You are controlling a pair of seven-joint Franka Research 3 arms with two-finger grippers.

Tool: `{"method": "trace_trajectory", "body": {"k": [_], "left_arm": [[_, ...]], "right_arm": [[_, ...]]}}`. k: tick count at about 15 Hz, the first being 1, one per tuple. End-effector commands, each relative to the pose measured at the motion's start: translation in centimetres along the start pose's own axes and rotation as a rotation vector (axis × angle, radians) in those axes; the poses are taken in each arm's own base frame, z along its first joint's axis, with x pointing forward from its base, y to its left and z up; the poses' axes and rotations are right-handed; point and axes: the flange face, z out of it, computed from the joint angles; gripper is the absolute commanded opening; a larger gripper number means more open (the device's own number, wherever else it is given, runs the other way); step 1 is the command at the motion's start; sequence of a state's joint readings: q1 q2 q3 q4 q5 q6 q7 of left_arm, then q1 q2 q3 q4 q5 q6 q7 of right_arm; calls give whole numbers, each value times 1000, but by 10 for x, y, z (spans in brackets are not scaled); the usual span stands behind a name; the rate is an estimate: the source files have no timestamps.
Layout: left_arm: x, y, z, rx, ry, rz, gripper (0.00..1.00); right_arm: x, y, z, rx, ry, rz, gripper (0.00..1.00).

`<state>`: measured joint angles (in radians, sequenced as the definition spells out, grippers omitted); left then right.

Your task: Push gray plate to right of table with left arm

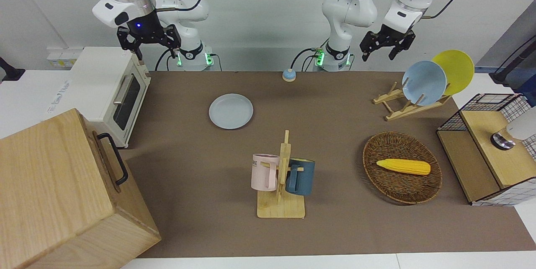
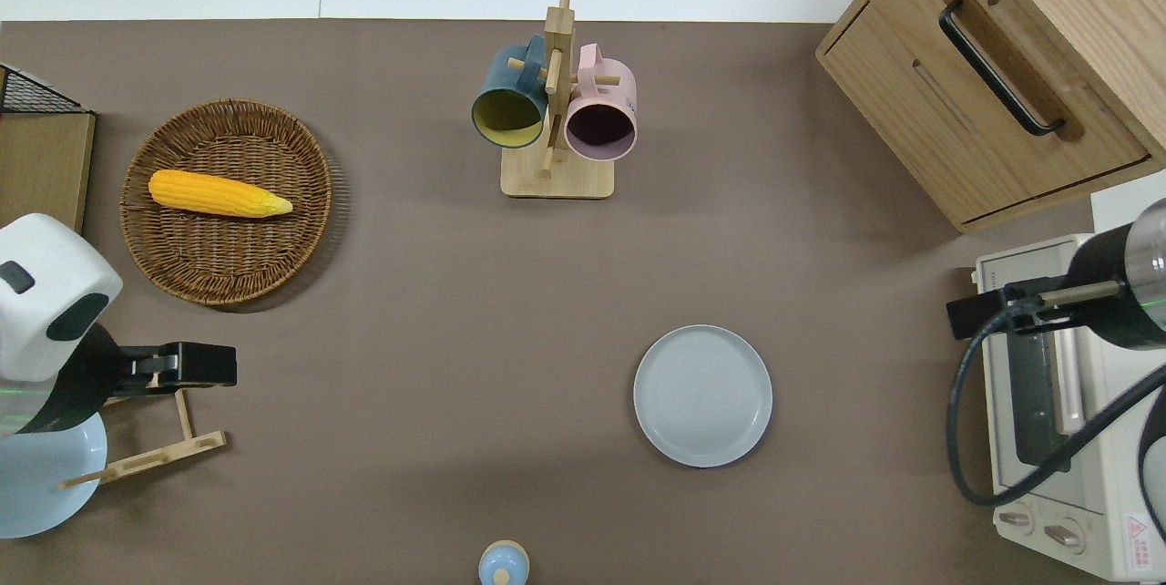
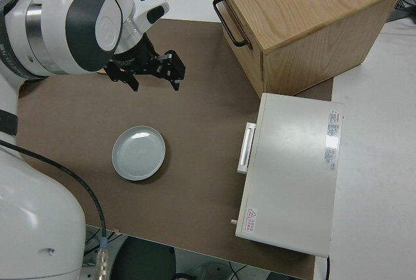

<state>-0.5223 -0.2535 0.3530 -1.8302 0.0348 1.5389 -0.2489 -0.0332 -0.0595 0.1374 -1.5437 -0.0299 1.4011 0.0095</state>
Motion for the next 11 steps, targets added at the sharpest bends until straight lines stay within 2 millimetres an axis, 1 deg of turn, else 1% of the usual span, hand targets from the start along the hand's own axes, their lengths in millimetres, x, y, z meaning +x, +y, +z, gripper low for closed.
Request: {"method": "trace_trajectory", "body": {"k": [1,3,4,5,7,10,11], "left_arm": [[5,-25,-10,38,32,-68,995],[5,-25,-10,60,35,-80,995],[9,-33,-7,63,29,-99,995],[8,-21,-9,81,40,-91,995],[9,-14,-14,92,53,-88,995],[8,-16,-14,91,55,-91,995],[9,-21,-15,88,54,-102,995]], "right_arm": [[-5,3,-3,-10,-5,-1,996],[-5,3,-3,-10,-5,-1,996],[-5,3,-3,-10,-5,-1,996],[-5,3,-3,-10,-5,-1,996],[-5,3,-3,-12,-5,-1,996],[-5,3,-3,-10,-5,-1,996],[-5,3,-3,-10,-5,-1,996]]}}
